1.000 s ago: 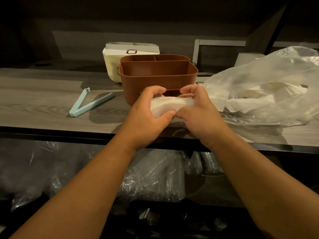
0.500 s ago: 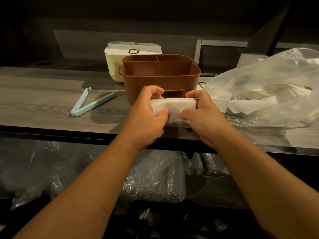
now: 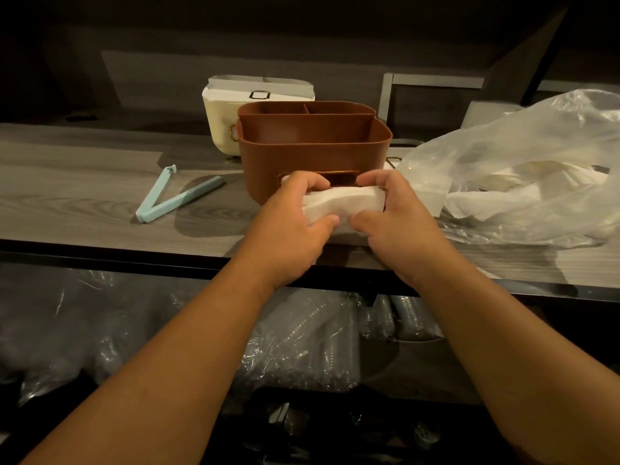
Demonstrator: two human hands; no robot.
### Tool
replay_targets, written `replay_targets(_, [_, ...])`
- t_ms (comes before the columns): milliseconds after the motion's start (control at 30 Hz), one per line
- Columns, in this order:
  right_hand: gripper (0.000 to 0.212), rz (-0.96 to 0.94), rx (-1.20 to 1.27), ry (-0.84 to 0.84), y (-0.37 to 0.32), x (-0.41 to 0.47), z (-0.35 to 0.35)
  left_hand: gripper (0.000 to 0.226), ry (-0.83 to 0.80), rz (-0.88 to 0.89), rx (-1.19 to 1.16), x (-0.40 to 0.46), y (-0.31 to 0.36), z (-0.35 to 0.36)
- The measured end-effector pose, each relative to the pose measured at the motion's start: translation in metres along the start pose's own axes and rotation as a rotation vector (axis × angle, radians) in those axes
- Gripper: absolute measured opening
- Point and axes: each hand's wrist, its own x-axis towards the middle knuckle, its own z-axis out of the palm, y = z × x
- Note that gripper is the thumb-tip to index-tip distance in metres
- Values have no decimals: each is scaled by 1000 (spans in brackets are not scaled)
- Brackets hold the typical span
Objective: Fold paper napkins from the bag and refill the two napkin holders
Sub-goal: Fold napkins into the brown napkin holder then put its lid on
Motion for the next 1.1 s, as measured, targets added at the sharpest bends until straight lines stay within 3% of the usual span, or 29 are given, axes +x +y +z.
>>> replay_targets(133, [57,-45,7,13,-3,2,0,45,117,39,-69,-4,-1,0])
replay_targets(267, [55,23,2,-23,3,4,-2,53,114,-19,-26,1,-3,1])
replay_targets(533, [54,81,25,33,1,3,1,35,168,13,-69,-5,-3,-1])
replay_targets(700, [53,-120,42,-13,-52,17,-20,26,202,15,-131,9,41,-37])
replay_targets(800, [51,-253,-105,-97,-99,42,-34,22,90,-100,-137,44,81,-73])
replay_targets(933, [61,-263,-370,-203,-138,76,-27,22,-124,-303,-17,83,107,-97])
replay_targets(1033, [62,-244,-479,-141,-141,97,-13,30,-97,-421,5,102,105,-99])
replay_targets(1100, [51,-156,-488,-76,-137,105,-5,34,-47,-470,-42,109,101,-98])
